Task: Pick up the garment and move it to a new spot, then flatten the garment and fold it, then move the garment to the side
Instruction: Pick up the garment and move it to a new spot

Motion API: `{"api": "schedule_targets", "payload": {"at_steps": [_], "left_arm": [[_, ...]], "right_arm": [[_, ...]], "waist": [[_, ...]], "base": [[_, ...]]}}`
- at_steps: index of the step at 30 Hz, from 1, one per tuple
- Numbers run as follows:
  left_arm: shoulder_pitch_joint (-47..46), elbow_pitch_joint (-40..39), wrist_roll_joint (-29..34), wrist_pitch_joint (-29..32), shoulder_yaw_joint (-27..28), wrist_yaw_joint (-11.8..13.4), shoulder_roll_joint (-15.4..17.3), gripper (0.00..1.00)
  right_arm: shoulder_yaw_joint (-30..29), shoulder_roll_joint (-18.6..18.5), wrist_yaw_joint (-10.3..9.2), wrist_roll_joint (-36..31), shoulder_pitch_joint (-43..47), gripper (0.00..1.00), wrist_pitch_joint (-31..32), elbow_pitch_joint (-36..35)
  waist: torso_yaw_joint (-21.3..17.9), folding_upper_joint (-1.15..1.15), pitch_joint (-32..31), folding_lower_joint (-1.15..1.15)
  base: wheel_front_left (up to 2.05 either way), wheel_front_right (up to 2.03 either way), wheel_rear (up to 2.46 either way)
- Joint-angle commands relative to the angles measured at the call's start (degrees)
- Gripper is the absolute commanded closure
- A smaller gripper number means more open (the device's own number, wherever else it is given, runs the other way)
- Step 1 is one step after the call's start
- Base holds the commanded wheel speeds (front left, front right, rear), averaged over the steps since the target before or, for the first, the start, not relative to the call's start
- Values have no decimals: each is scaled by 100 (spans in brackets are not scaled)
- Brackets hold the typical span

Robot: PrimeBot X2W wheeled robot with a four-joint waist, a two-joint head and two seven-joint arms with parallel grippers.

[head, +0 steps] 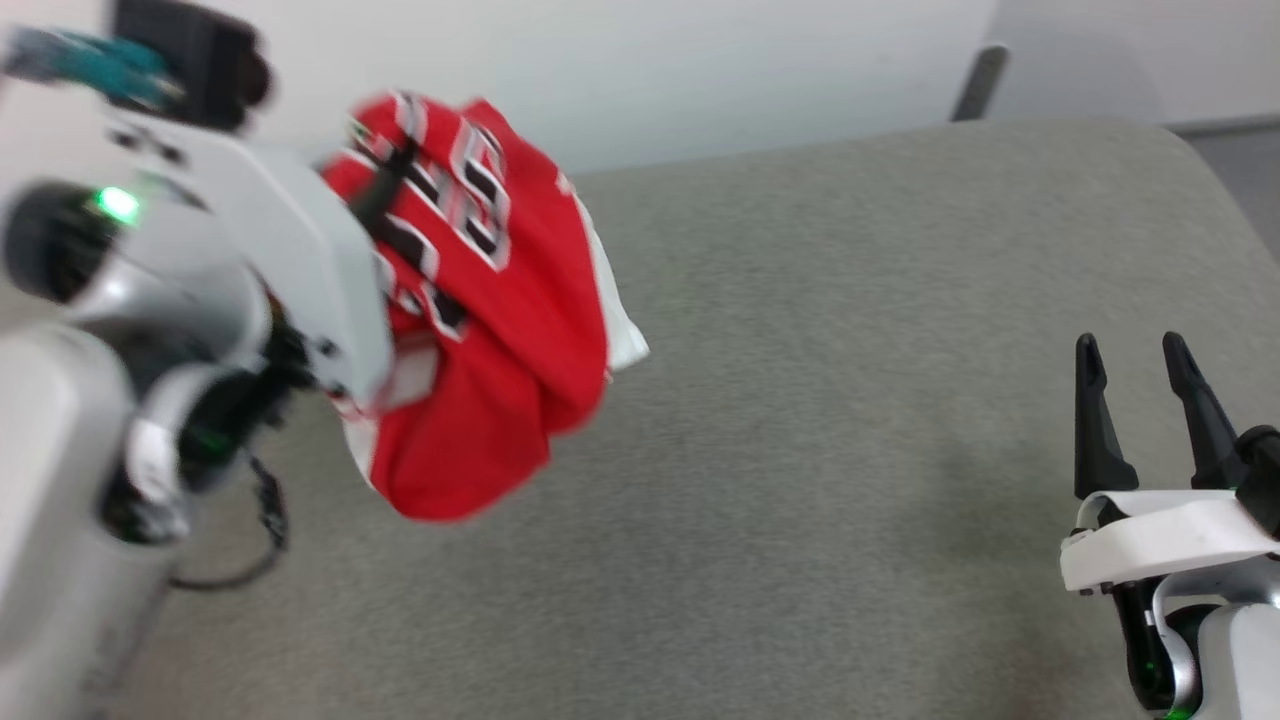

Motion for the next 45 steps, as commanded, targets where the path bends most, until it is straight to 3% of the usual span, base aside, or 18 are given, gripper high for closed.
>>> {"api": "schedule_targets", "payload": {"at_steps": [1,7,19,31,32,34,35,36,45], "left_arm": [[142,-28,43,27,-83,57,-69,100],[526,90,87,61,-405,158,-235,100],[1209,1020,-140,9,-702,71,-387,100],[1258,2085,-407,0,-914,-387,-636,100],[1207,2136,-361,-32,-938,-437,-631,96],[1144,2210,-330,-85,-973,-505,-669,62],[1139,2236,-356,-102,-978,-555,-684,38],[1131,2262,-381,-119,-975,-588,-693,1],[1164,2279,-415,-425,-905,-785,-701,0]], "right_arm": [[-28,38,0,19,-13,0,-58,47],[-53,86,0,63,110,0,-201,242],[40,127,0,161,-8,0,-419,590],[190,127,0,227,-113,0,-505,808],[191,128,0,229,-116,0,-508,814],[211,128,0,221,-115,0,-502,831],[218,128,0,209,-111,0,-492,840],[223,127,0,204,-105,0,-480,848],[329,121,0,124,19,0,-358,870]], "waist": [[-368,0,167,0],[-620,0,284,0],[-676,0,471,0],[-504,0,407,0],[-473,0,383,0],[-409,0,329,0],[-373,0,295,0],[-333,0,256,0],[68,0,-153,0]], "base": [[0,0,0],[0,0,0],[0,0,0],[0,0,0],[0,0,0],[0,0,0],[0,0,0],[0,0,0],[0,0,0]]}}
